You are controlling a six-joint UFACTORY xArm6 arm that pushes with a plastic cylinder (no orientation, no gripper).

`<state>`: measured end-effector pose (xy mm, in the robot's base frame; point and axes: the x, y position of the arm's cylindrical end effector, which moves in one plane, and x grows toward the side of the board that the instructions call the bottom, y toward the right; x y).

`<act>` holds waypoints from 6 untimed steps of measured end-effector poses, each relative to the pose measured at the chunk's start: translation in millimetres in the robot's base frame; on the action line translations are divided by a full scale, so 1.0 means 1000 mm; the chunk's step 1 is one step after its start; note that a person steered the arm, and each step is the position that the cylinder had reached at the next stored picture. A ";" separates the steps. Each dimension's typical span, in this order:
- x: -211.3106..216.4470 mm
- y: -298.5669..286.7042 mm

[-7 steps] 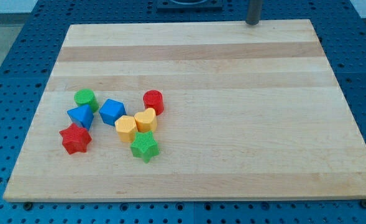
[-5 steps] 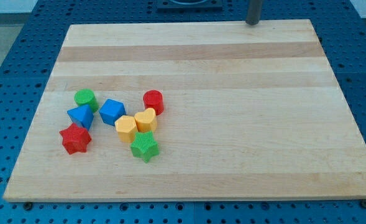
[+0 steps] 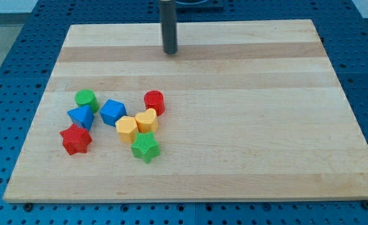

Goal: Move the green circle to the right of the yellow heart

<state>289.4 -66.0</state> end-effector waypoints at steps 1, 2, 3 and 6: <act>0.000 -0.052; 0.002 -0.145; 0.043 -0.227; 0.101 -0.239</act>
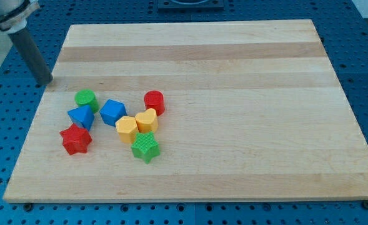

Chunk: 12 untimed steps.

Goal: Move the green circle to the right of the yellow heart

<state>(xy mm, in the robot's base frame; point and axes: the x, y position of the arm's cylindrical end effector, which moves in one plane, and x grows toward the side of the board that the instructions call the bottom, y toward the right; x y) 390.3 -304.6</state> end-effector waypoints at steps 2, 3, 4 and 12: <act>0.025 0.000; 0.025 0.005; 0.025 0.018; 0.001 0.196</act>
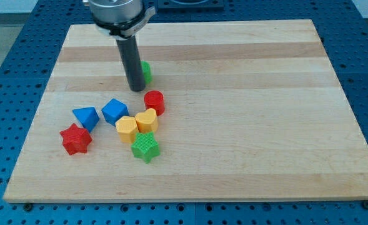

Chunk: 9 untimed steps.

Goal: Move the green circle to the right of the yellow heart

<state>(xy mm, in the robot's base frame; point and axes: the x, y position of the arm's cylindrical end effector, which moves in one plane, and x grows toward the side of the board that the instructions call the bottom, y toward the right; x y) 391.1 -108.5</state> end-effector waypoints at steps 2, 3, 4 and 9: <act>0.000 -0.049; -0.027 -0.074; -0.061 -0.075; -0.029 0.051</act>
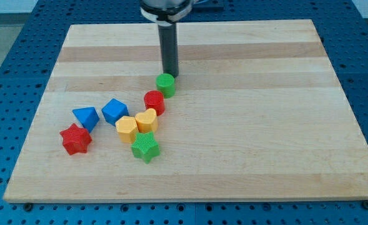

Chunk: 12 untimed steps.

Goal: Move the green circle to the right of the yellow heart

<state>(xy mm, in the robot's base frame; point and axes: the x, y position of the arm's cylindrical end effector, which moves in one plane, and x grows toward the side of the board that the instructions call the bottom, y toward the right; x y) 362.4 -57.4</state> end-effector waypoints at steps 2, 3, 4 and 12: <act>0.007 -0.030; 0.031 -0.003; 0.041 0.033; 0.102 0.062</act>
